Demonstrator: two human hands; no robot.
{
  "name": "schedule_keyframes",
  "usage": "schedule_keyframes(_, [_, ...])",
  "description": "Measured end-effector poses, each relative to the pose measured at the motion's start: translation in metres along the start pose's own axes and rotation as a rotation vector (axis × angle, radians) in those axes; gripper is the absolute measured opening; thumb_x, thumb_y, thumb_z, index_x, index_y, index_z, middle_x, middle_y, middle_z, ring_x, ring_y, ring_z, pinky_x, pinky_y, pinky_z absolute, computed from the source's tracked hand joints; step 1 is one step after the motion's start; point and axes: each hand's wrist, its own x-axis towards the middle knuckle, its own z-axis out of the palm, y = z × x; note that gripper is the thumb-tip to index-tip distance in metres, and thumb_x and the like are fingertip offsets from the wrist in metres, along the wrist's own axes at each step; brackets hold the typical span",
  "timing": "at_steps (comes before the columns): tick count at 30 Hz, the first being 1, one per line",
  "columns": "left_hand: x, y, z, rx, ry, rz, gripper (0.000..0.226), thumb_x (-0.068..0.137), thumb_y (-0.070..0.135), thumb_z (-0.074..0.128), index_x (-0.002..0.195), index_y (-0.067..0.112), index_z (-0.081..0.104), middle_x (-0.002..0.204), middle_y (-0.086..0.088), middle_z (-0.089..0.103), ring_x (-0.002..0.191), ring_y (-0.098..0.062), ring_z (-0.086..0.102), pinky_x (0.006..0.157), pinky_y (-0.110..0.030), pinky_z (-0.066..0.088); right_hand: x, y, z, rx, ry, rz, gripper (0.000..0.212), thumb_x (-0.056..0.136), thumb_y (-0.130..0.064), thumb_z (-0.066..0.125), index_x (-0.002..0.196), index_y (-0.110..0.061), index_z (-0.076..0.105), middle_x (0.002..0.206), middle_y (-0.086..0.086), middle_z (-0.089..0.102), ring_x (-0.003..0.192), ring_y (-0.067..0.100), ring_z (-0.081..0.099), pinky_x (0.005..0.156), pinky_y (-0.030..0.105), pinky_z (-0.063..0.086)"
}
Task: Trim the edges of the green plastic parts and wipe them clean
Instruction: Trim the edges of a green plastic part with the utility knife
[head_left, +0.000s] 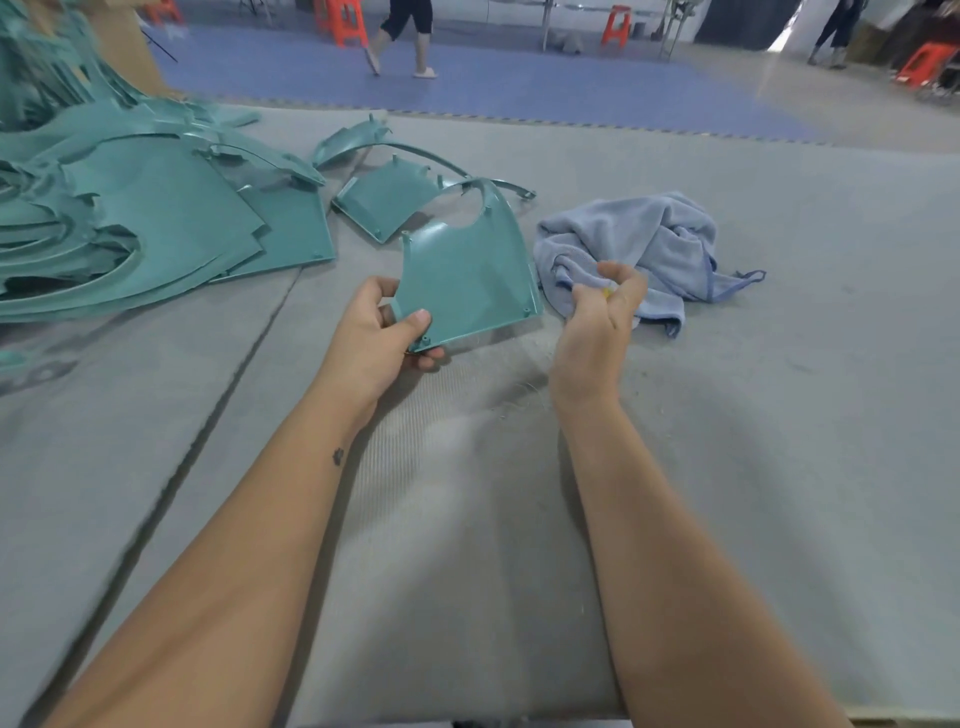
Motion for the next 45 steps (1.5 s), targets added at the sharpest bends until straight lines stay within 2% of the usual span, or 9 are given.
schedule_keyframes(4, [0.005, 0.004, -0.009, 0.013, 0.063, 0.009, 0.018, 0.098, 0.002, 0.049, 0.104, 0.019, 0.045, 0.097, -0.004, 0.062, 0.052, -0.010, 0.063, 0.053, -0.022, 0.054, -0.009, 0.000, 0.002, -0.087, -0.083, -0.044, 0.014, 0.090, -0.013, 0.049, 0.091, -0.024, 0.040, 0.054, -0.017, 0.039, 0.051, 0.002, 0.036, 0.054, 0.016, 0.033])
schedule_keyframes(7, [0.006, 0.007, -0.018, -0.005, 0.102, 0.032, 0.022, 0.098, 0.005, 0.051, 0.100, 0.027, 0.047, 0.094, 0.000, 0.062, 0.054, -0.009, 0.065, 0.053, -0.021, 0.053, -0.015, 0.000, 0.008, -0.065, -0.224, -0.008, 0.018, 0.086, -0.027, 0.053, 0.079, -0.018, 0.039, 0.063, -0.009, 0.036, 0.060, 0.008, 0.032, 0.061, 0.026, 0.030])
schedule_keyframes(11, [0.005, 0.009, -0.022, -0.123, 0.122, 0.025, 0.024, 0.097, 0.005, 0.053, 0.099, 0.029, 0.050, 0.082, 0.004, 0.068, 0.059, -0.013, 0.068, 0.055, -0.021, 0.054, -0.020, -0.002, 0.014, 0.049, -0.315, 0.038, 0.020, 0.081, -0.035, 0.042, 0.072, -0.022, 0.029, 0.065, -0.009, 0.026, 0.057, 0.006, 0.023, 0.055, 0.021, 0.023])
schedule_keyframes(15, [0.002, 0.010, -0.021, -0.163, -0.019, -0.026, 0.025, 0.096, 0.004, 0.053, 0.102, 0.029, 0.051, 0.074, 0.005, 0.073, 0.058, -0.014, 0.068, 0.050, -0.020, 0.053, -0.025, -0.002, 0.017, 0.087, -0.218, 0.131, 0.021, 0.084, -0.036, 0.040, 0.070, -0.023, 0.030, 0.068, -0.007, 0.026, 0.060, 0.008, 0.022, 0.058, 0.023, 0.022])
schedule_keyframes(19, [0.000, 0.010, -0.015, -0.151, -0.092, -0.039, 0.024, 0.096, 0.003, 0.052, 0.104, 0.026, 0.051, 0.078, 0.000, 0.073, 0.055, -0.015, 0.066, 0.045, -0.020, 0.049, -0.022, -0.003, 0.013, 0.108, -0.013, 0.011, 0.034, 0.100, -0.014, 0.037, 0.068, -0.023, 0.028, 0.060, -0.017, 0.029, 0.056, 0.004, 0.026, 0.056, 0.021, 0.026])
schedule_keyframes(28, [0.001, 0.006, -0.007, -0.224, -0.150, -0.069, 0.021, 0.096, 0.004, 0.053, 0.105, 0.022, 0.052, 0.088, -0.003, 0.075, 0.076, -0.022, 0.074, 0.052, -0.024, 0.056, -0.018, 0.002, 0.013, 0.037, 0.123, -0.156, 0.032, 0.100, -0.018, 0.042, 0.069, -0.021, 0.035, 0.051, -0.021, 0.038, 0.052, 0.000, 0.033, 0.053, 0.013, 0.032])
schedule_keyframes(32, [0.003, 0.004, -0.007, -0.289, 0.006, -0.093, 0.020, 0.094, 0.002, 0.056, 0.105, 0.019, 0.052, 0.084, -0.002, 0.076, 0.073, -0.021, 0.074, 0.052, -0.020, 0.054, -0.017, 0.006, 0.018, -0.027, 0.019, -0.138, 0.029, 0.098, -0.021, 0.049, 0.070, -0.022, 0.042, 0.054, -0.018, 0.041, 0.055, 0.003, 0.036, 0.057, 0.020, 0.033])
schedule_keyframes(39, [0.006, 0.001, -0.002, -0.318, 0.201, -0.115, 0.016, 0.093, -0.005, 0.054, 0.098, 0.010, 0.053, 0.104, -0.016, 0.067, 0.075, -0.021, 0.071, 0.054, -0.025, 0.056, -0.032, 0.014, 0.030, -0.117, -0.443, -0.067, 0.028, 0.099, -0.018, 0.049, 0.072, -0.022, 0.045, 0.061, -0.003, 0.047, 0.060, 0.014, 0.039, 0.059, 0.032, 0.033])
schedule_keyframes(45, [0.010, -0.002, -0.002, -0.325, 0.236, -0.096, 0.025, 0.095, -0.005, 0.052, 0.119, 0.000, 0.048, 0.104, -0.015, 0.065, 0.083, -0.021, 0.069, 0.058, -0.022, 0.056, -0.031, 0.012, 0.026, -0.171, -0.634, 0.059, 0.024, 0.100, -0.014, 0.050, 0.076, -0.017, 0.051, 0.053, -0.004, 0.056, 0.043, 0.010, 0.039, 0.041, 0.020, 0.035])
